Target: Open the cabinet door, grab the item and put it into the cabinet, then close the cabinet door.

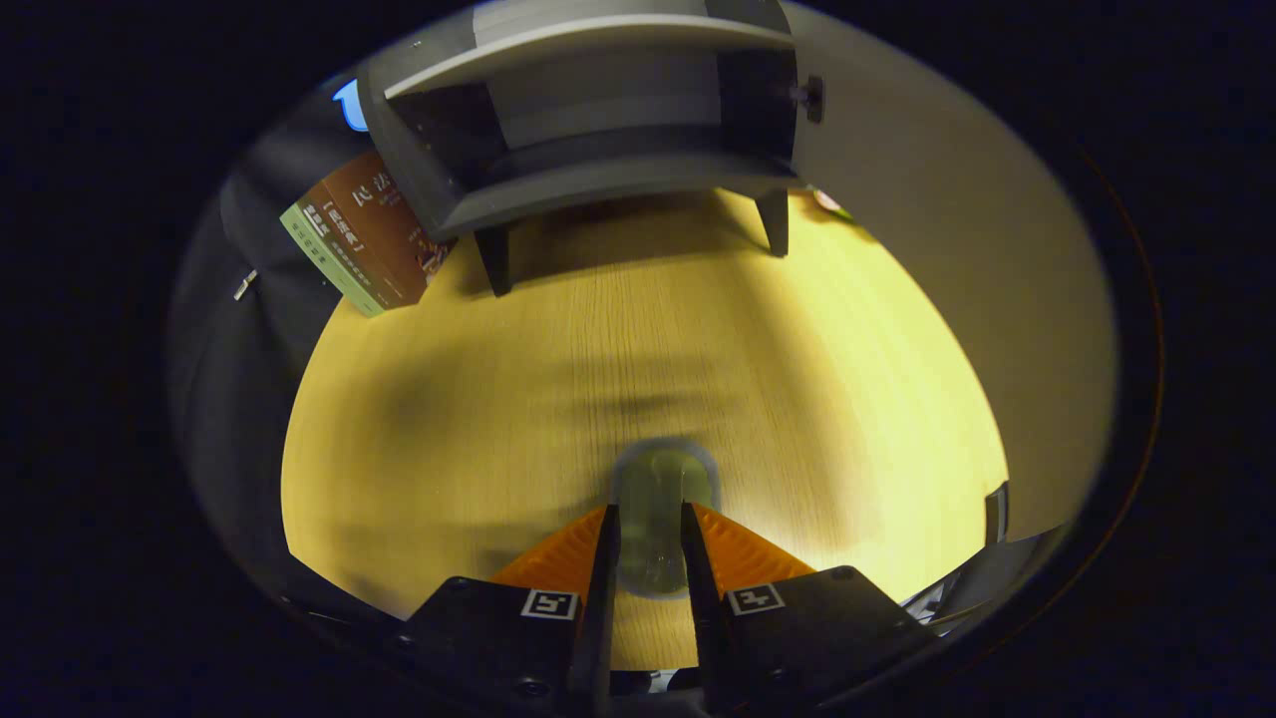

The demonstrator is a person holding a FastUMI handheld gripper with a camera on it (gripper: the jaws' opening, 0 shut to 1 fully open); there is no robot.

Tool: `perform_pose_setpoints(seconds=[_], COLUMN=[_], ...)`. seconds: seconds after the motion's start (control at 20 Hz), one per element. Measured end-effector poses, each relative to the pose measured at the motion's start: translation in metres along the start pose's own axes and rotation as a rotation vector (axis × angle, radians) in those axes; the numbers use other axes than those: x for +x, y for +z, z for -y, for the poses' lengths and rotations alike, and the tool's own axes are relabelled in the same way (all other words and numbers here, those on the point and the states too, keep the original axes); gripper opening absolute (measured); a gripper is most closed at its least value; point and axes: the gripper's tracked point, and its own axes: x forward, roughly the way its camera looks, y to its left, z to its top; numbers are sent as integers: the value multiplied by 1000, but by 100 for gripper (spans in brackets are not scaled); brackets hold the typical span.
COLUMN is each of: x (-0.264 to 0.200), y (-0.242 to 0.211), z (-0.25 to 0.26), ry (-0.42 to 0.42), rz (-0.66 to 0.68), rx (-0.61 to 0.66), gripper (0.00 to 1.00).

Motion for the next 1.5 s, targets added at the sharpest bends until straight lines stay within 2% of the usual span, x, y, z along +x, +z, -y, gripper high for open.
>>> perform_pose_setpoints(seconds=[0.35, 0.45, 0.55, 0.6, 0.65, 0.7, 1.0, 1.25, 1.4, 1.5], x=[27, 32, 30, 27, 23, 19, -34, -92, -126, -147], y=[-15, -13, -16, -14, -11, -2, 84, 162, 198, 216], z=[10, 8, 10, 10, 7, 4, -15, -39, -55, -61], ry=[-30, -28, -53, -52, -41, -33, 20, 76, 108, 97], rz=[-88, -91, -117, -116, -114, -102, 94, 310, 418, 477], rx=[-44, -62, -99, -101, -95, -90, -104, -109, -141, -153], gripper=[40, 43, 19, 19, 12, 12, 11, 12, 11, 12])
